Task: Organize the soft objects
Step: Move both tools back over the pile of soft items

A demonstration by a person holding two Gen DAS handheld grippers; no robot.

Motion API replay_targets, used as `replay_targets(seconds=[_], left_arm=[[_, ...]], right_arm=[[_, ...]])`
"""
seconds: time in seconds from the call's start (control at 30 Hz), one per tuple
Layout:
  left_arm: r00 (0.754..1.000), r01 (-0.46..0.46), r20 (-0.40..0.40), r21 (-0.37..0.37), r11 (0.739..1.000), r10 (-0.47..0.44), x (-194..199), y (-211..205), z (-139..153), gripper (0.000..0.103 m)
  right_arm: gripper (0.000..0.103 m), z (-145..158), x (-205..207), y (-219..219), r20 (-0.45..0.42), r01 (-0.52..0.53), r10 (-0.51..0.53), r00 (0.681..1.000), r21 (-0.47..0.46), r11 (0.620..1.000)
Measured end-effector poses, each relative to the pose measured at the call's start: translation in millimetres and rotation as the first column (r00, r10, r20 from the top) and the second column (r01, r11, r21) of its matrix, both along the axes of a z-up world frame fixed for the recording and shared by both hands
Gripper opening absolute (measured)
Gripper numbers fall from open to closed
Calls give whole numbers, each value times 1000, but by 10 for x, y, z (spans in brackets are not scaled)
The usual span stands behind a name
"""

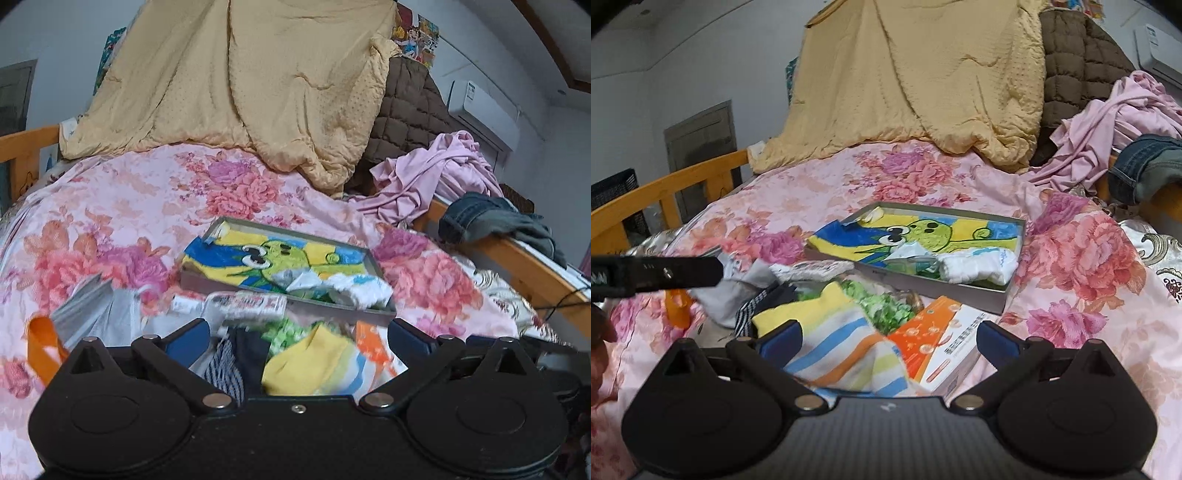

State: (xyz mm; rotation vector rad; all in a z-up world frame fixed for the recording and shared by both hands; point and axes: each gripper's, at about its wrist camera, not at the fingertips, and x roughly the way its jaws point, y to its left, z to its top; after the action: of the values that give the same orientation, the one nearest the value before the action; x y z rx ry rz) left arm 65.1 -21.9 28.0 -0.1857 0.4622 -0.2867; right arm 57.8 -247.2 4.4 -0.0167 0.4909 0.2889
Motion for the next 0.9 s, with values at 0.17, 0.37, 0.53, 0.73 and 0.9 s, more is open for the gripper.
replay_targets(seconds=[0.17,0.37,0.53,0.73,0.9], left_arm=[[1000,0,-11,23,1000,0,-145,81,-195,102],[1000,8,-30,48,999,-6,-304,142,-413,102],[999,-14,-52,36,999,16,-418,191,-560,102],[996,-18,-82,42,999,22,-486,209,-673,102],[996,-15,-93,51,999,19,-489,186,-711,102]], right_arm=[[102,-45,-118,119,-2,-31,31,1000,-48,998],[102,-94,-184,178,-10,-35,35,999,-74,997],[102,-121,-247,163,-23,-24,22,999,-74,997],[102,-137,-289,178,-23,4,-7,1000,-104,995],[102,-154,-279,183,-23,22,-25,999,-118,993]])
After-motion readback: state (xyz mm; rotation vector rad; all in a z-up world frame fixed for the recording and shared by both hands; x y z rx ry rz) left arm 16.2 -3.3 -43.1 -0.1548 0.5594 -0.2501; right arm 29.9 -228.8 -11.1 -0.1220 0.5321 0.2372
